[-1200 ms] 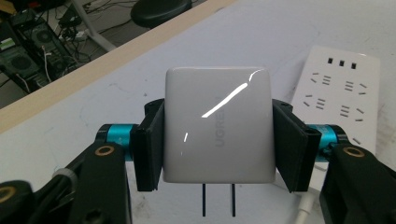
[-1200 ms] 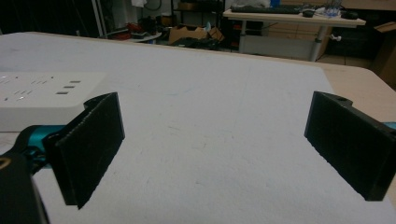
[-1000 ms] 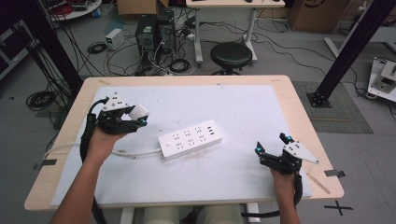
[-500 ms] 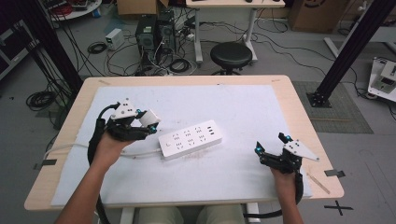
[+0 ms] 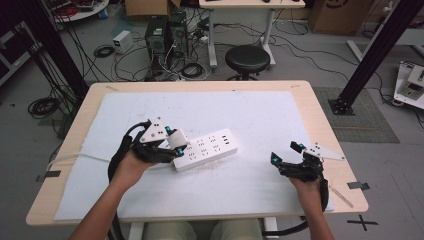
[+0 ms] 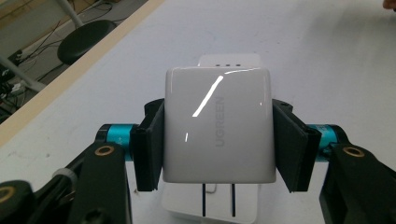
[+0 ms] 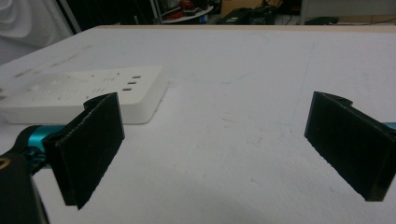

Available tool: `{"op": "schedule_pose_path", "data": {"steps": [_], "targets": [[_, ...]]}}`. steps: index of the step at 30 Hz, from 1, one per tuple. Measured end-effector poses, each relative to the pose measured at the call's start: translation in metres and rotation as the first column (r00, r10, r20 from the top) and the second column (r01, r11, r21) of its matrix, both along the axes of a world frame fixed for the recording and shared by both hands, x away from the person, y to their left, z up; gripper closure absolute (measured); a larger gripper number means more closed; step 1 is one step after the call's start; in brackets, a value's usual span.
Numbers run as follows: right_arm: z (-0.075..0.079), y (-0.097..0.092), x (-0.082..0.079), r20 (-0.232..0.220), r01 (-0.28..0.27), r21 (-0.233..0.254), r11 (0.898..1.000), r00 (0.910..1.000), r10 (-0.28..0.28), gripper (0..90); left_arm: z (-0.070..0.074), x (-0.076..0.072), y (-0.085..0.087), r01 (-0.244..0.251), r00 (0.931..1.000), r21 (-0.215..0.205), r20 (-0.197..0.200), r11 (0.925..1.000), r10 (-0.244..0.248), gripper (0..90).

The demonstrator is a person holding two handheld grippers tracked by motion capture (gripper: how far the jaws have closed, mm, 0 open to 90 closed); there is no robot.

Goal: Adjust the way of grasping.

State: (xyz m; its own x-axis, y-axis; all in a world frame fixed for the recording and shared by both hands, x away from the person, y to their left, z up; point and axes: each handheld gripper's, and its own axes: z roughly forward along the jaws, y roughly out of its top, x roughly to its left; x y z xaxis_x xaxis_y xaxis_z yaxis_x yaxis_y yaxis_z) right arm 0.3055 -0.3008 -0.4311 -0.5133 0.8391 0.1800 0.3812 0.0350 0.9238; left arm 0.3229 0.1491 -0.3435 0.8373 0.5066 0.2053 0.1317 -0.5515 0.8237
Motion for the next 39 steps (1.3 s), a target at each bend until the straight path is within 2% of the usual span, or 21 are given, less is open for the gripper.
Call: {"op": "schedule_pose_path", "data": {"steps": [2,7,11,15,17,18,19,20,22,23,24,25,27,31,33,34,36,38,39], "targets": [[0.006,0.001,-0.001,0.011,-0.017,0.003,1.000,0.9998,0.017,4.8,0.000,-0.003,-0.006,0.020,0.9998,0.017,0.010,0.9997,-0.020,42.5],[0.019,0.007,-0.002,-0.002,-0.070,0.022,0.997,0.9975,0.071,4.8,0.000,-0.010,-0.017,0.075,0.9960,0.057,0.045,0.9956,-0.077,42.5],[0.027,0.012,-0.001,-0.023,-0.104,0.053,0.993,0.9941,0.106,4.8,-0.001,-0.013,-0.024,0.099,0.9921,0.089,0.067,0.9910,-0.105,42.5],[0.031,0.017,0.000,-0.049,-0.133,0.090,0.987,0.9893,0.137,4.8,-0.002,-0.017,-0.031,0.123,0.9868,0.115,0.091,0.9857,-0.134,42.5],[0.031,0.019,0.001,-0.052,-0.140,0.094,0.986,0.9880,0.145,4.8,-0.002,-0.018,-0.032,0.130,0.9847,0.125,0.100,0.9836,-0.143,42.5],[0.032,0.021,0.001,-0.061,-0.146,0.096,0.985,0.9865,0.152,4.8,-0.002,-0.019,-0.035,0.135,0.9820,0.132,0.114,0.9820,-0.151,42.5],[0.034,0.025,0.002,-0.079,-0.166,0.107,0.980,0.9813,0.175,4.8,-0.002,-0.020,-0.036,0.144,0.9793,0.141,0.122,0.9795,-0.162,42.5],[0.034,0.025,0.002,-0.079,-0.166,0.107,0.980,0.9813,0.175,4.8,-0.003,-0.021,-0.038,0.148,0.9770,0.140,0.133,0.9790,-0.167,42.5],[0.035,0.027,0.002,-0.085,-0.173,0.118,0.978,0.9794,0.183,4.8,-0.003,-0.021,-0.038,0.148,0.9770,0.140,0.133,0.9790,-0.167,42.5],[0.036,0.032,0.002,-0.100,-0.192,0.141,0.971,0.9731,0.207,4.8,-0.003,-0.025,-0.043,0.179,0.9635,0.153,0.173,0.9719,-0.204,42.5],[0.037,0.035,0.001,-0.103,-0.202,0.147,0.968,0.9705,0.218,4.8,-0.003,-0.025,-0.043,0.179,0.9635,0.153,0.173,0.9719,-0.204,42.5],[0.037,0.035,0.001,-0.103,-0.202,0.147,0.968,0.9705,0.218,4.8,-0.003,-0.025,-0.044,0.183,0.9605,0.160,0.182,0.9701,-0.211,42.5],[0.039,0.041,0.000,-0.110,-0.222,0.156,0.963,0.9645,0.240,4.8,-0.004,-0.026,-0.047,0.192,0.9545,0.161,0.199,0.9682,-0.222,42.5],[0.040,0.045,0.000,-0.109,-0.230,0.159,0.960,0.9623,0.249,4.8,-0.004,-0.027,-0.050,0.194,0.9520,0.170,0.205,0.9661,-0.228,42.5],[0.041,0.048,0.001,-0.116,-0.238,0.159,0.958,0.9592,0.258,4.8,-0.004,-0.027,-0.051,0.201,0.9493,0.176,0.208,0.9637,-0.236,42.5],[0.041,0.048,0.002,-0.118,-0.241,0.158,0.958,0.9584,0.260,4.8,-0.003,-0.028,-0.053,0.206,0.9454,0.180,0.217,0.9618,-0.243,42.5],[0.042,0.051,0.002,-0.124,-0.250,0.158,0.955,0.9548,0.270,4.8,-0.004,-0.028,-0.054,0.210,0.9432,0.178,0.222,0.9613,-0.247,42.5],[0.043,0.053,0.002,-0.131,-0.261,0.161,0.952,0.9502,0.283,4.8,-0.004,-0.027,-0.057,0.221,0.9389,0.197,0.222,0.9552,-0.263,42.5],[0.043,0.054,0.002,-0.135,-0.266,0.162,0.950,0.9478,0.289,4.8,-0.004,-0.027,-0.057,0.221,0.9389,0.197,0.222,0.9552,-0.263,42.5]]}}
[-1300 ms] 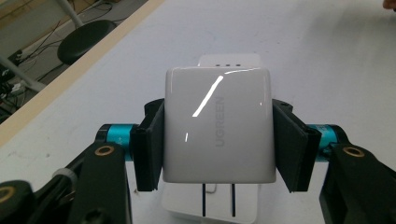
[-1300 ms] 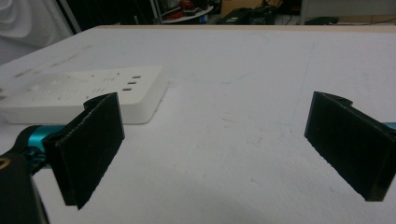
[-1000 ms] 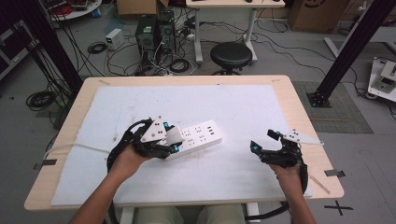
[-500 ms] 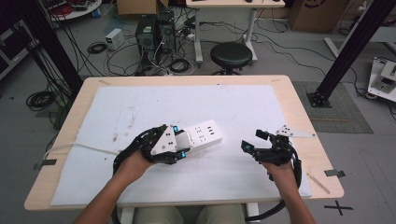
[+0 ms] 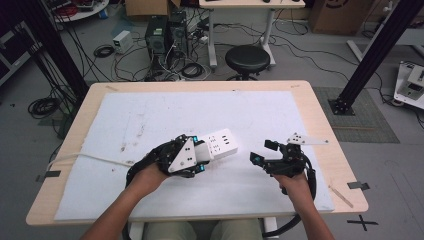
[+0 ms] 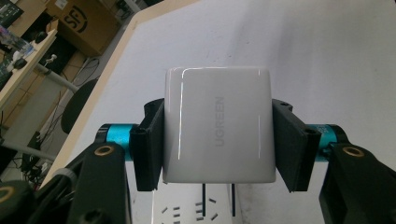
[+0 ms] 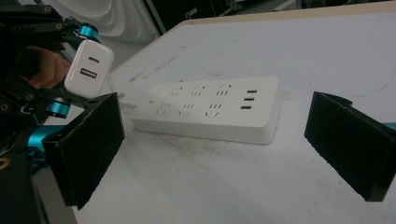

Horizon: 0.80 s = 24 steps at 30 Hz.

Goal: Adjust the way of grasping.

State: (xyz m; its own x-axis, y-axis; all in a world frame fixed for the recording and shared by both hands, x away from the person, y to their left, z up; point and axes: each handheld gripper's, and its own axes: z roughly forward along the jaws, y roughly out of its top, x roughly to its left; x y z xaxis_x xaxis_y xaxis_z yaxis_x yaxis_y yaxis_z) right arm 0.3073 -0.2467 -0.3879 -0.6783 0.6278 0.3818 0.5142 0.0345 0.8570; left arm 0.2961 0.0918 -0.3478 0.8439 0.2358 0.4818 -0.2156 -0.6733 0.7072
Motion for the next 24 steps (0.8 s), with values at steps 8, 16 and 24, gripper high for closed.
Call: {"op": "schedule_pose_path", "data": {"steps": [8,16,24], "targets": [[0.005,0.011,0.002,-0.028,-0.054,0.017,0.998,0.9981,0.055,4.8,-0.004,-0.004,-0.010,0.019,0.9980,0.046,0.059,0.9988,-0.022,42.6],[0.007,0.024,0.003,-0.052,-0.100,0.021,0.995,0.9936,0.101,4.8,-0.008,-0.006,-0.018,0.032,0.9919,0.071,0.120,0.9969,-0.041,42.6],[0.007,0.036,0.004,-0.087,-0.140,0.029,0.990,0.9860,0.142,4.8,-0.010,-0.005,-0.023,0.043,0.9876,0.078,0.147,0.9961,-0.054,42.5]]}}
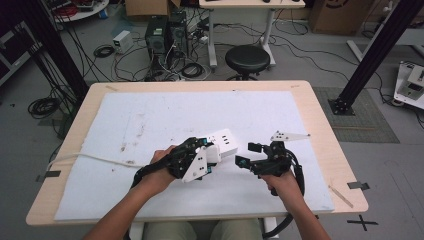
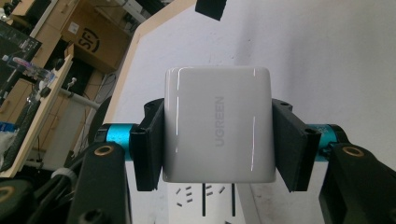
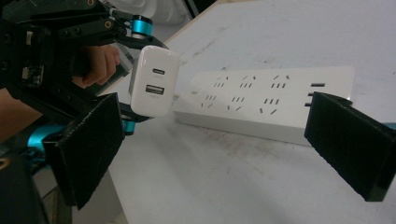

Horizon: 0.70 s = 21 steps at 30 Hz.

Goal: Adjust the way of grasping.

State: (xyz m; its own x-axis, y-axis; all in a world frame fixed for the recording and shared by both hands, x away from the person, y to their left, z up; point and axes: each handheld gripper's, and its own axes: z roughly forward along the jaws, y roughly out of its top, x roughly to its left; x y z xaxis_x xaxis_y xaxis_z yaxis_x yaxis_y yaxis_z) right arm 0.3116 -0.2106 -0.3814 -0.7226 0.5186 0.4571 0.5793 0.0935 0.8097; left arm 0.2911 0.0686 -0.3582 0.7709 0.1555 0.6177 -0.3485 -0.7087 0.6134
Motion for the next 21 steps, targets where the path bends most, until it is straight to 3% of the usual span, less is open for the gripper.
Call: {"op": "schedule_pose_path", "data": {"steps": [9,16,21], "targets": [[-0.001,0.009,0.005,-0.075,-0.021,0.022,1.000,0.9969,0.023,4.8,-0.001,-0.001,-0.005,0.007,1.0000,0.000,-0.004,1.0000,-0.007,42.5],[-0.001,0.012,0.007,-0.083,-0.031,0.031,0.999,0.9960,0.034,4.8,-0.003,-0.001,-0.009,0.014,0.9999,0.005,-0.003,0.9999,-0.014,42.5],[0.000,0.017,0.007,-0.099,-0.046,0.030,0.999,0.9939,0.048,4.8,-0.004,-0.003,-0.014,0.019,0.9996,0.011,0.018,0.9998,-0.019,42.5]]}}
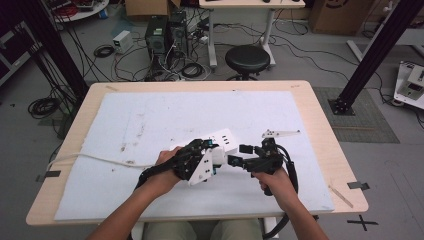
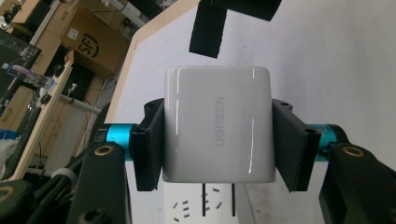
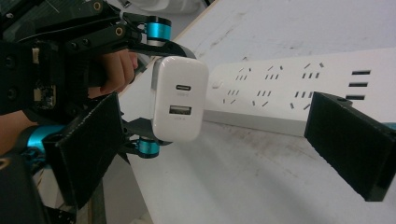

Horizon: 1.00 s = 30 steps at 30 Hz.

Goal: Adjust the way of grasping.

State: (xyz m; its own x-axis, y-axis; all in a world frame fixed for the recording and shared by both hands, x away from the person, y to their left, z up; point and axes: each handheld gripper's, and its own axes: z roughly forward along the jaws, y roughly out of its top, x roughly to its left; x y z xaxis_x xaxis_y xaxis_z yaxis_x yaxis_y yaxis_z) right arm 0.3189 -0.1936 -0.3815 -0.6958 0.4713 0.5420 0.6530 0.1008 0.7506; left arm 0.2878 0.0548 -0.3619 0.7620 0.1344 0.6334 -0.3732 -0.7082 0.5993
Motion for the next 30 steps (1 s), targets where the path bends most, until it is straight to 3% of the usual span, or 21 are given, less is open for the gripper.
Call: {"op": "schedule_pose_path", "data": {"steps": [15,17,18,30], "targets": [[0.000,0.010,0.005,-0.030,-0.020,-0.010,1.000,0.9994,0.019,5.7,0.000,-0.003,-0.009,0.022,0.9997,0.001,0.013,0.9998,-0.022,42.5],[-0.001,0.011,0.006,-0.051,-0.031,-0.004,1.000,0.9982,0.031,19.3,0.000,-0.003,-0.010,0.022,0.9997,0.005,0.014,0.9997,-0.022,42.5],[-0.001,0.010,0.007,-0.049,-0.039,0.003,0.999,0.9980,0.039,21.4,-0.001,-0.003,-0.011,0.022,0.9997,-0.001,0.009,0.9997,-0.022,42.5],[-0.003,0.013,0.009,-0.076,-0.043,0.006,0.999,0.9962,0.043,25.6,0.001,-0.004,-0.012,0.030,0.9993,0.000,0.022,0.9995,-0.030,42.5]]}}
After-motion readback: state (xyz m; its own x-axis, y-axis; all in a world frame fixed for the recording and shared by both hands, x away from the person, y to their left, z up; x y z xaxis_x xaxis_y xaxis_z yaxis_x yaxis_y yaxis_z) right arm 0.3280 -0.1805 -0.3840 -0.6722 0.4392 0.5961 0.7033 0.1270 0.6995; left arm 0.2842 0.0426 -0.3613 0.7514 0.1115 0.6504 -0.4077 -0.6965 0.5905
